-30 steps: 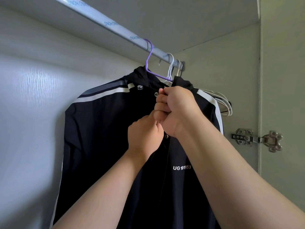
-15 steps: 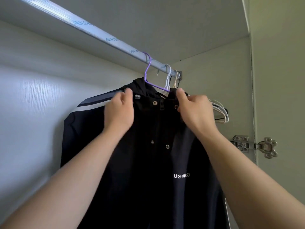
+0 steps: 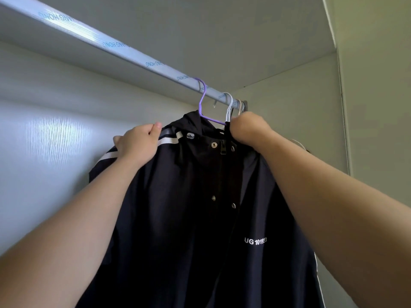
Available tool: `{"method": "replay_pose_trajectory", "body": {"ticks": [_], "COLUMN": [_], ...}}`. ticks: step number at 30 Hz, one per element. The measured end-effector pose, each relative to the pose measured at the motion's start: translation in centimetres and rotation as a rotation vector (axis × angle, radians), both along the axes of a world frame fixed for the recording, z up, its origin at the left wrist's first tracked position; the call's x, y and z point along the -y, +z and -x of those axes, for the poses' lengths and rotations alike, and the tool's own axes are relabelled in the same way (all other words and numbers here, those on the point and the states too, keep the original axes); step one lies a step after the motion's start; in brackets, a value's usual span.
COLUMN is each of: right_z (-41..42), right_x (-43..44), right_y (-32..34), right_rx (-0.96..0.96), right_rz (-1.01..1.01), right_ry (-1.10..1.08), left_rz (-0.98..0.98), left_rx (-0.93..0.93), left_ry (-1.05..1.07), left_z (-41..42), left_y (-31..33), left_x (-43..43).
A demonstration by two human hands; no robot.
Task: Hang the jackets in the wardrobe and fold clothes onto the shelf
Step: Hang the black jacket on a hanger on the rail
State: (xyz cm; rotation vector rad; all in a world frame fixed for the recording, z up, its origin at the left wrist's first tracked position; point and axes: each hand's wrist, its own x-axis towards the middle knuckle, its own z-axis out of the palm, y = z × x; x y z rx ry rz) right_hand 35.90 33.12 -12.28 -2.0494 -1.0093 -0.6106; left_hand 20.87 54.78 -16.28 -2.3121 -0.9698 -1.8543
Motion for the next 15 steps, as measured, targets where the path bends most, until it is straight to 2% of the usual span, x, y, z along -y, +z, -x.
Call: {"method": "replay_pose_trajectory", "body": {"ticks": [4,7,11,15], "right_z": [2.2,0.8,-1.9,-2.2], "right_x": [-3.2,-4.0,-2.8,-2.5], "right_y": [2.0,2.1,1.1,0.4], "right_rx": [0.099,0.15,0.123,0.151], "right_rz": [0.004,-0.033,-0.165,-0.189], "right_ry": [0.107,0.151,0.07,0.077], "left_rz": [-0.022,-0.034,-0.009,0.077], "left_rx": [0.033,0.028,0.033,0.091], "left_ry": [-0.026,-0.063,-0.115,-0.183], "left_z": [-0.4,-0.1,0.9,3.0], "left_y": [-0.8,-1.0,-0.7,-1.1], "left_x": [0.2,-0.1,-0.9,-3.0]}}
